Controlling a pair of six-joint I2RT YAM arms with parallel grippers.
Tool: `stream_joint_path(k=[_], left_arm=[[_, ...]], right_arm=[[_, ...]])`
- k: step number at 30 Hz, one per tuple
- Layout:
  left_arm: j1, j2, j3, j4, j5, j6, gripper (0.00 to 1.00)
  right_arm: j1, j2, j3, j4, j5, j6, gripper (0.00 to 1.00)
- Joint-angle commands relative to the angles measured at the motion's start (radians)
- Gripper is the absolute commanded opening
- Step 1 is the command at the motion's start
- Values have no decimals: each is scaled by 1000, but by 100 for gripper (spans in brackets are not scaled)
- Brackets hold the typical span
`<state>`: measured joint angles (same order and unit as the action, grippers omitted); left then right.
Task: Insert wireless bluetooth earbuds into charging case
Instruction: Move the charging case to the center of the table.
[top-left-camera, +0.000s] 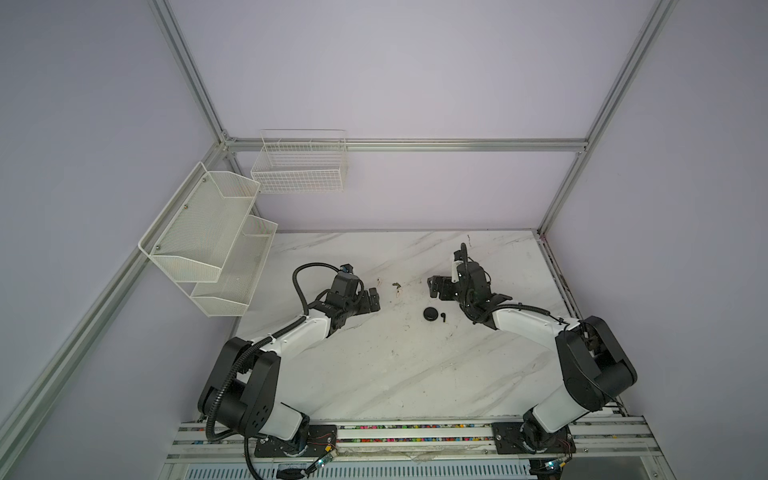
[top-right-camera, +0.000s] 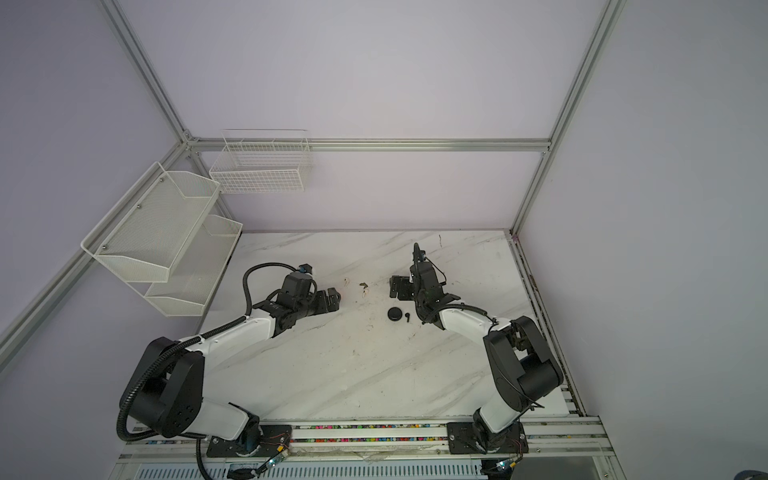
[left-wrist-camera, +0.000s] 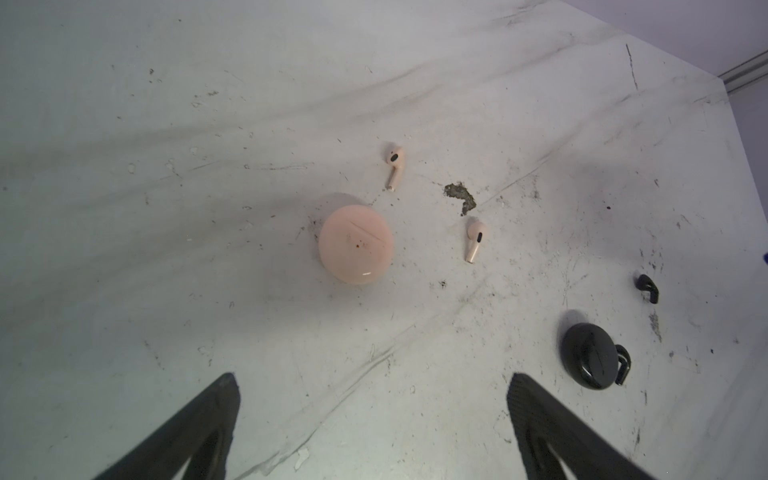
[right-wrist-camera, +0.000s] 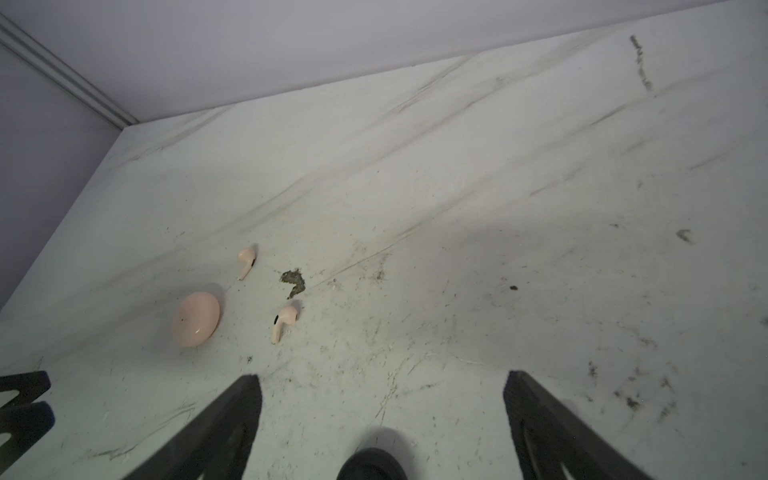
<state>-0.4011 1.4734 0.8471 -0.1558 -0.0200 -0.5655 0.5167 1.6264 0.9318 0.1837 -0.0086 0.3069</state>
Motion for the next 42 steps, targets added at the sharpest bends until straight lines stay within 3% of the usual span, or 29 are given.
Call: stream_joint_path(k=[1,10,12,23,42], left_arm=[[-5,-10,62,-15,72,-11,100],[-5,8,40,-4,157,-21,100],[-5,21,37,13,175,-30,100],[-5,58,52,27,210,-34,100],[-5,67,67,4,201,-38,100]], right_arm=[[35,72,62,-165,-7,-47,91],[71,194,194,-378,99,-181,88],[71,199,210,-403,82,-193,83],[81,206,207,-383,-27,-229,79],[107,234,162,-365,2,-206,71]])
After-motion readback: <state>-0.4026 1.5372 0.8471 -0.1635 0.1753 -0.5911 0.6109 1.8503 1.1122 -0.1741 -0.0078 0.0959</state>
